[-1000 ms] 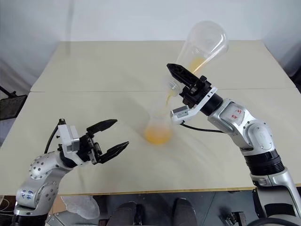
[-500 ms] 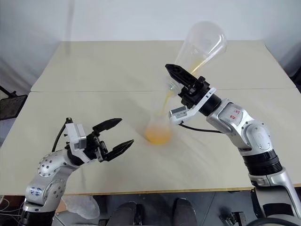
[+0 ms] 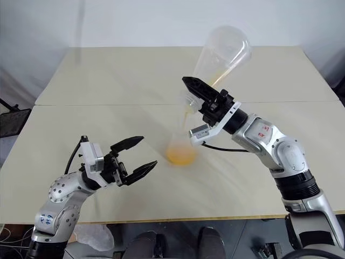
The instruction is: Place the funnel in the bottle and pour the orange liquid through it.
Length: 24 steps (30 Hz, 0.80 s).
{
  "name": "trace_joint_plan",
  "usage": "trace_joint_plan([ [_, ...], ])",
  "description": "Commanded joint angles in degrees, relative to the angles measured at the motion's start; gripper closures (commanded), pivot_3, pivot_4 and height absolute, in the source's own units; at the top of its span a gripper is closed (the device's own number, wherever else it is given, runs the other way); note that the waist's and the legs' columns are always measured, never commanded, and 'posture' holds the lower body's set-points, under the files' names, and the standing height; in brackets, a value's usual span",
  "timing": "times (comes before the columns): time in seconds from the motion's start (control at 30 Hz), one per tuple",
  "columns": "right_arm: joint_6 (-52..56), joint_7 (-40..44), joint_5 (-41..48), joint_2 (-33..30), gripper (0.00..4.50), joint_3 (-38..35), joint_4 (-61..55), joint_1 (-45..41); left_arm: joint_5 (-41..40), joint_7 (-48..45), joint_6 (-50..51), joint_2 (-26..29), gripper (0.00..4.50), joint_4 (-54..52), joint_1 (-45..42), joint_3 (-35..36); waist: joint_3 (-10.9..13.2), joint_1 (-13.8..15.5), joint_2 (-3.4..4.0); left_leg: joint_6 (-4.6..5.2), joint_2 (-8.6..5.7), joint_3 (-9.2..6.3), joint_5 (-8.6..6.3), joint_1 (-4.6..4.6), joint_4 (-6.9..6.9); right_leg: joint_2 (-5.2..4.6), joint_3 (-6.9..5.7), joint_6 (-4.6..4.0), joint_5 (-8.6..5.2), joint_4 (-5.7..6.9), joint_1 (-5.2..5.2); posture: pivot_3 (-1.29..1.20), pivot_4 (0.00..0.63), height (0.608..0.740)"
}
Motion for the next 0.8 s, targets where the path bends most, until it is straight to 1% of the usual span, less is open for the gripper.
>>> trace_joint_plan([
  [0.03, 0.4, -1.0, 0.0, 0.1, 2.02, -1.0, -1.9, -1.3, -0.3, 0.0, -1.2, 0.0, 0.00, -0.9, -0.3, 0.5, 0.0, 0.0, 0.00, 0.00, 0.00, 0.00, 0.00, 0.00, 0.00, 0.00, 0.00, 0.00, 0.00, 0.00, 0.00, 0.00, 0.150, 0.740],
  [0.13, 0.4, -1.9, -1.4, -0.1, 2.02, -1.0, -2.2, -1.3, -0.4, 0.0, -1.1, 0.1, 0.00, -1.0, -0.2, 0.6, 0.0, 0.0, 0.00, 0.00, 0.00, 0.00, 0.00, 0.00, 0.00, 0.00, 0.00, 0.00, 0.00, 0.00, 0.00, 0.00, 0.150, 0.740],
  [0.5, 0.8, -2.0, -1.1, -0.1, 2.02, -1.7, -2.0, -1.1, -2.4, -1.3, -2.0, -0.5, 0.00, -1.8, -0.8, 0.8, 0.0, 0.0, 0.00, 0.00, 0.00, 0.00, 0.00, 0.00, 0.00, 0.00, 0.00, 0.00, 0.00, 0.00, 0.00, 0.00, 0.150, 0.740],
  [0.8, 1.0, -1.8, -0.6, -0.6, 2.02, -1.9, -2.3, -0.8, -1.2, -1.9, -4.7, -1.3, 0.00, -0.7, -1.2, -0.2, 0.0, 0.0, 0.00, 0.00, -0.01, 0.00, 0.00, 0.00, 0.00, 0.00, 0.00, 0.00, 0.00, 0.00, 0.00, 0.00, 0.150, 0.740],
])
